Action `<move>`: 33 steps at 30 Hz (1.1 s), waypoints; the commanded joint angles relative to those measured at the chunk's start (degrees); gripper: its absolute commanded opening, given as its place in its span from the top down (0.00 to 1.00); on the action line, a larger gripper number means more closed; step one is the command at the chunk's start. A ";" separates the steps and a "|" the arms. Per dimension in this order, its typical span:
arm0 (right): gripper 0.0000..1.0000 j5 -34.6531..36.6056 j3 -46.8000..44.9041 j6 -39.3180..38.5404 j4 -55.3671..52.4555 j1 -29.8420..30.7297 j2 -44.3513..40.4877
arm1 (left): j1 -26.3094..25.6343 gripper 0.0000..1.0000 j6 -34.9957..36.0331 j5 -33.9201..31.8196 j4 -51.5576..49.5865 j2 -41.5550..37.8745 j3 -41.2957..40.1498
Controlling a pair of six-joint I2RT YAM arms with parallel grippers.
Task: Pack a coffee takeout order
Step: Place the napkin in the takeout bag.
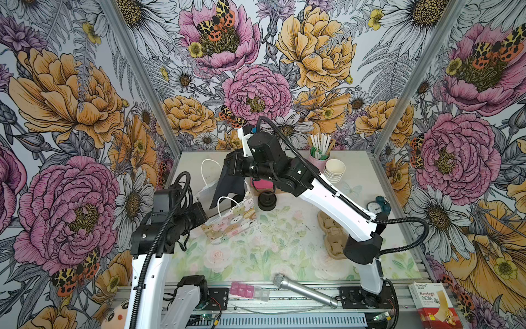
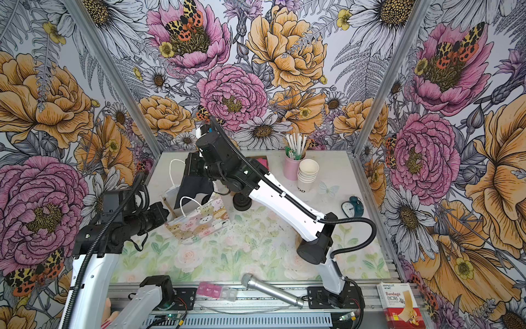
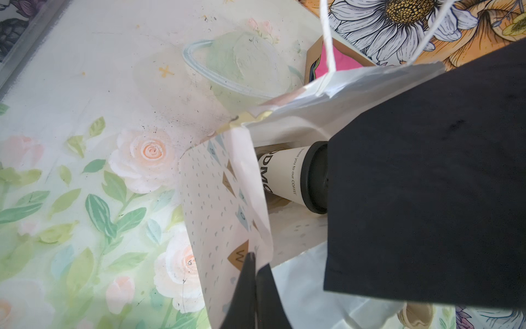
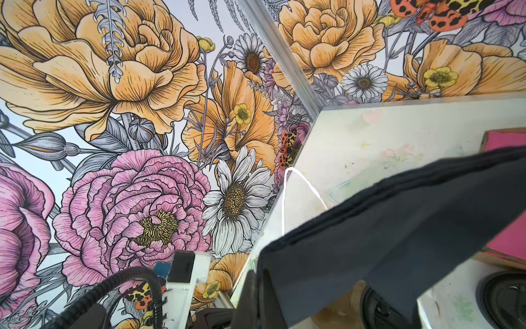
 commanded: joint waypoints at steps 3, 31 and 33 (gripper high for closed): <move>1.00 2.39 1.54 -3.98 0.67 1.45 2.76 | 0.57 1.00 1.33 1.16 -0.76 0.12 0.56; 0.56 -5.94 4.70 -6.63 0.68 3.31 7.50 | 0.57 1.00 1.54 1.88 -0.35 0.41 0.30; 0.51 -5.66 4.39 -7.49 0.68 3.29 6.83 | 0.58 1.00 1.58 1.92 -0.36 0.39 0.26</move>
